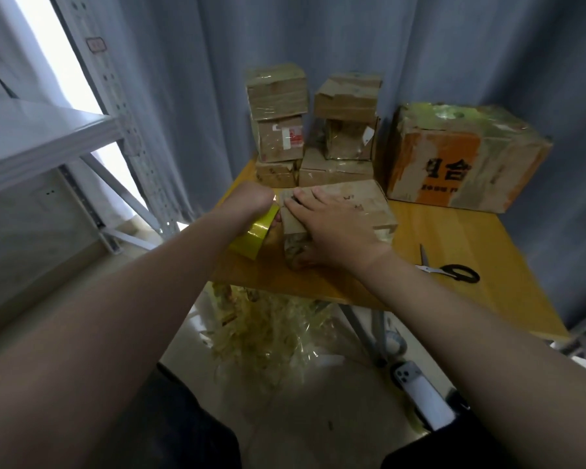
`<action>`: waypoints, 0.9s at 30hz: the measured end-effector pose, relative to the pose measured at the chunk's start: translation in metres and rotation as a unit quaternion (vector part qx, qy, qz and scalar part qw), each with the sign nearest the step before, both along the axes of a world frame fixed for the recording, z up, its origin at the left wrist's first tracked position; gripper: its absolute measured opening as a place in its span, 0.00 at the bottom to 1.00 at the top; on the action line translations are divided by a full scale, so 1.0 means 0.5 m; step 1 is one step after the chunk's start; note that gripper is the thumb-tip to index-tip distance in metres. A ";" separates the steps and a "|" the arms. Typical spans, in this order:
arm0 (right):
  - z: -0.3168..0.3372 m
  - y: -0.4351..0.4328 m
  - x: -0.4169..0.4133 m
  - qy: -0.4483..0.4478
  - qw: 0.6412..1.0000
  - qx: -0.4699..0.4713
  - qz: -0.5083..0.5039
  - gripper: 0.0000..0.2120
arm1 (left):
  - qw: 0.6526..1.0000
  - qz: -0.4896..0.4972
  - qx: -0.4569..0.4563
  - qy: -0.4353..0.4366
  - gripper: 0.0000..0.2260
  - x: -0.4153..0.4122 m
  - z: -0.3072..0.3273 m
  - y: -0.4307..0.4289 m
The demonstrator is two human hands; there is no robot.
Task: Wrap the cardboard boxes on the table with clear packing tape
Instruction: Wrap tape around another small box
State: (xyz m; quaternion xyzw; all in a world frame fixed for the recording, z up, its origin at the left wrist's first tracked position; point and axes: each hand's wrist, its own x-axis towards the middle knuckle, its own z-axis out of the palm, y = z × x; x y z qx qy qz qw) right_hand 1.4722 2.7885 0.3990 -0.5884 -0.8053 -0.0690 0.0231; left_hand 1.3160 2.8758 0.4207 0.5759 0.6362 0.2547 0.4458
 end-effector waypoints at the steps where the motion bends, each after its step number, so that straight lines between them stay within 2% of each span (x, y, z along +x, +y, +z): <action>1: -0.003 0.001 -0.007 0.004 1.000 0.009 -0.009 0.54 | 1.000 0.002 -0.002 -0.004 0.13 -0.001 0.003 -0.003; 4: 0.004 0.004 -0.004 0.033 0.999 0.003 -0.007 0.49 | 1.000 0.003 -0.004 -0.009 0.14 -0.003 0.005 -0.010; 10: 0.021 -0.008 0.030 0.160 0.985 -0.044 0.052 0.30 | 1.000 -0.012 -0.004 -0.013 0.15 -0.002 0.001 -0.009; 12: 0.019 -0.014 0.024 0.165 0.985 -0.038 0.033 0.29 | 1.000 -0.012 -0.001 -0.018 0.15 -0.003 -0.002 -0.007; 16: -0.003 -0.018 -0.011 0.117 0.992 0.030 -0.023 0.29 | 0.999 -0.013 -0.003 -0.029 0.14 -0.003 -0.007 -0.004; 21: -0.006 -0.020 -0.002 0.201 0.978 0.042 -0.027 0.26 | 0.999 -0.018 0.008 -0.043 0.15 -0.002 -0.005 -0.012; 27: -0.008 -0.024 0.006 0.227 0.973 0.049 0.004 0.24 | 0.998 0.016 0.007 -0.066 0.13 -0.029 -0.014 -0.005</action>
